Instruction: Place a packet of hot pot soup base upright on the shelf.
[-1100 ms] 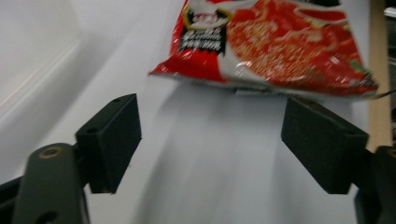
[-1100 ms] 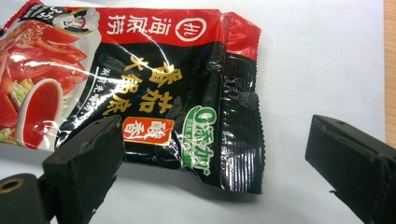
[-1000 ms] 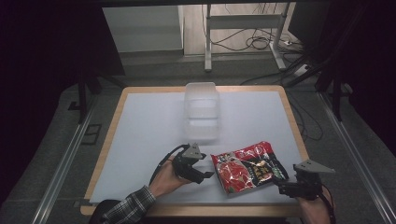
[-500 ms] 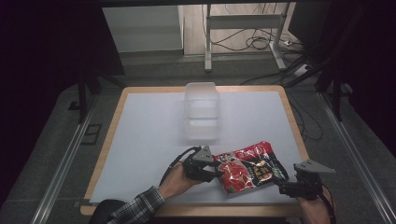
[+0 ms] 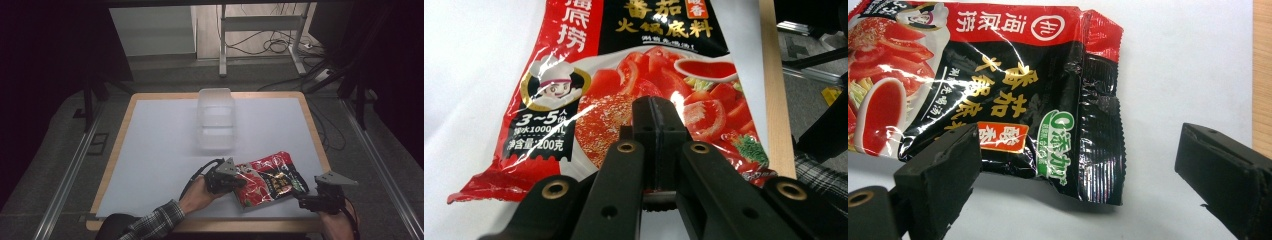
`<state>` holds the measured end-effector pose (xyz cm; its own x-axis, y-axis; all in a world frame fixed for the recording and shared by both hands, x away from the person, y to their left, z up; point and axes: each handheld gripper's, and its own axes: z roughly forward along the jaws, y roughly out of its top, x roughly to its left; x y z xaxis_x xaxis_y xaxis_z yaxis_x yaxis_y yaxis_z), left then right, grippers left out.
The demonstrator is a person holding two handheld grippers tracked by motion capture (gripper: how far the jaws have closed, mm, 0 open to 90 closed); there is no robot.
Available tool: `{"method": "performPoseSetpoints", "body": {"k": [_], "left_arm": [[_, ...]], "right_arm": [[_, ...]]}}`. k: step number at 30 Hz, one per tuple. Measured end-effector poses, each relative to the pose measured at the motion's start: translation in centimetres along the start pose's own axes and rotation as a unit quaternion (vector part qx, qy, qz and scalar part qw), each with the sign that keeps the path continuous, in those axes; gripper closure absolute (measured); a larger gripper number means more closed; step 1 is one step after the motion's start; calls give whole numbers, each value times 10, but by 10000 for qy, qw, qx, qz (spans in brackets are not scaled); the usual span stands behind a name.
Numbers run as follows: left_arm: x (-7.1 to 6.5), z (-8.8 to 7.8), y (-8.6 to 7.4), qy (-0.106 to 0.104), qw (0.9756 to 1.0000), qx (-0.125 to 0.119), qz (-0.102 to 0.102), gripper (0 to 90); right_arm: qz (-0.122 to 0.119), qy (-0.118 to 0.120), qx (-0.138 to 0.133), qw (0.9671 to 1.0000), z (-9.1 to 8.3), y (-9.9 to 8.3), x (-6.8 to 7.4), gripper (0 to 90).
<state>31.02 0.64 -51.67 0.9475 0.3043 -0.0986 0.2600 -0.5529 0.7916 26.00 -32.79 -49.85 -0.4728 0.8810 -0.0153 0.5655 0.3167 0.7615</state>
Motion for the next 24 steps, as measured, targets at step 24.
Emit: {"method": "performPoseSetpoints", "body": {"k": [24], "left_arm": [[-6,-4,-21,307,9988,270,258,900]], "right_arm": [[-202,321,208,9991,-7,-1,19,53]]}}
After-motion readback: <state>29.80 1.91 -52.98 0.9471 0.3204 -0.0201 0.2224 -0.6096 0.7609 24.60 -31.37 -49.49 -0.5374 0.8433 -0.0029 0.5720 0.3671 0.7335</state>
